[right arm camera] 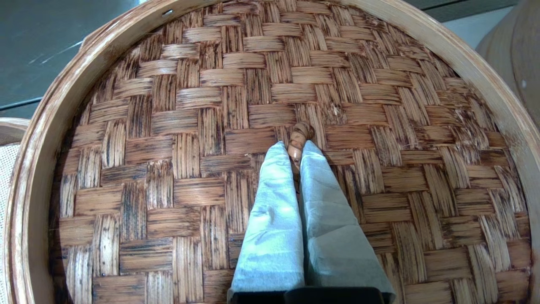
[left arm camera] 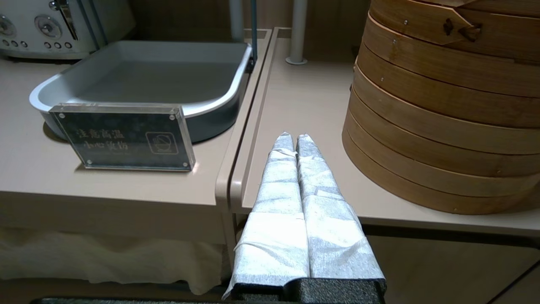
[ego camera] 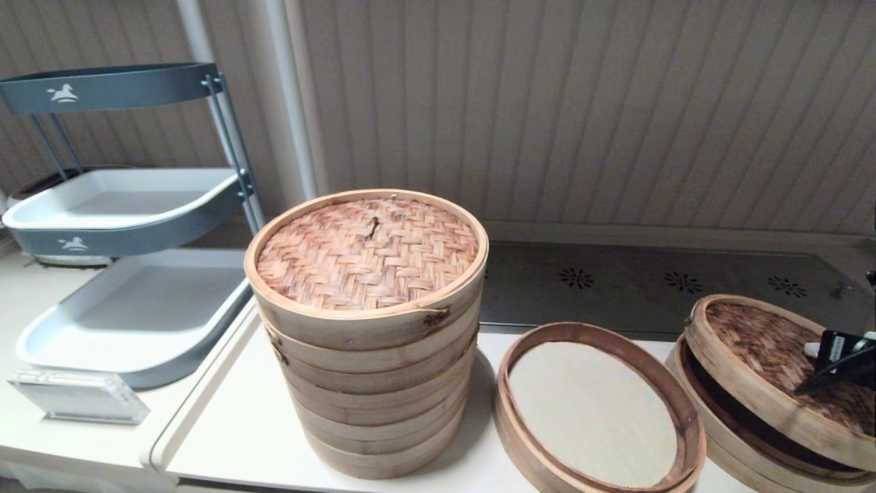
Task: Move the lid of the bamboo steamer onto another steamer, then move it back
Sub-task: Put the steamer
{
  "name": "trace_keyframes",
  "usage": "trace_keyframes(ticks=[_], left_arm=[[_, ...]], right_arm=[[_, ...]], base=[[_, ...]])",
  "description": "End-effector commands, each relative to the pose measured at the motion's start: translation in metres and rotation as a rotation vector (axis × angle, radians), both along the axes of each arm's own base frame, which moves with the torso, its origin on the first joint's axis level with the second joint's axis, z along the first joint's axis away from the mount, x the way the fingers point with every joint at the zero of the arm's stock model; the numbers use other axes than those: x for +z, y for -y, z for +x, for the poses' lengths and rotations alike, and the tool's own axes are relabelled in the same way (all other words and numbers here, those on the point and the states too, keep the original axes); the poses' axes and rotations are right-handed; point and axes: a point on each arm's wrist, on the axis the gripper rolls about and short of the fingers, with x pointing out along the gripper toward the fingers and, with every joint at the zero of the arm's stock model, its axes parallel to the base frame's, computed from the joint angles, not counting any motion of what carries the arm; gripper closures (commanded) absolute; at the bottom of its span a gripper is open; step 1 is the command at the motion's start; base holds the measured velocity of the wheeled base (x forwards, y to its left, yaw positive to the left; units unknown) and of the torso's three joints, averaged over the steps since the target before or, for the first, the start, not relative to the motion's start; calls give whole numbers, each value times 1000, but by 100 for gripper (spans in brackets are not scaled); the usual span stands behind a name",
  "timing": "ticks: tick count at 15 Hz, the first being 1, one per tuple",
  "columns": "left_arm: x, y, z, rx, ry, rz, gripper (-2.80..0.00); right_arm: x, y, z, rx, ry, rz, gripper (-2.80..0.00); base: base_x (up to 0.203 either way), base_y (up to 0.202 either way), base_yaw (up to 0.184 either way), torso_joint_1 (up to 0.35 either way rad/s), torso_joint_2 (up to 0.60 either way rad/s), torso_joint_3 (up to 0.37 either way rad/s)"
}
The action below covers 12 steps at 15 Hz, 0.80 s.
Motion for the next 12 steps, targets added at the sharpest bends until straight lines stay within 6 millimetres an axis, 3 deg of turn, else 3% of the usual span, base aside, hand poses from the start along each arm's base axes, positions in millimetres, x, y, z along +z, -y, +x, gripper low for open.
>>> trace_keyframes(ticks=[1,6,12], left_arm=[[-7,0,2,0,-22,0,0],[-7,0,2,1,-22,0,0],[-7,0,2,0,-22,0,0]], right_arm=[[5,-3,-2,9,20,-12,0],[7,-9,-2,28,26,-14,0],[12,-45,-1,126,42,-46,0]], base=[[0,0,0,0,0,0],[0,0,0,0,0,0],[0,0,0,0,0,0]])
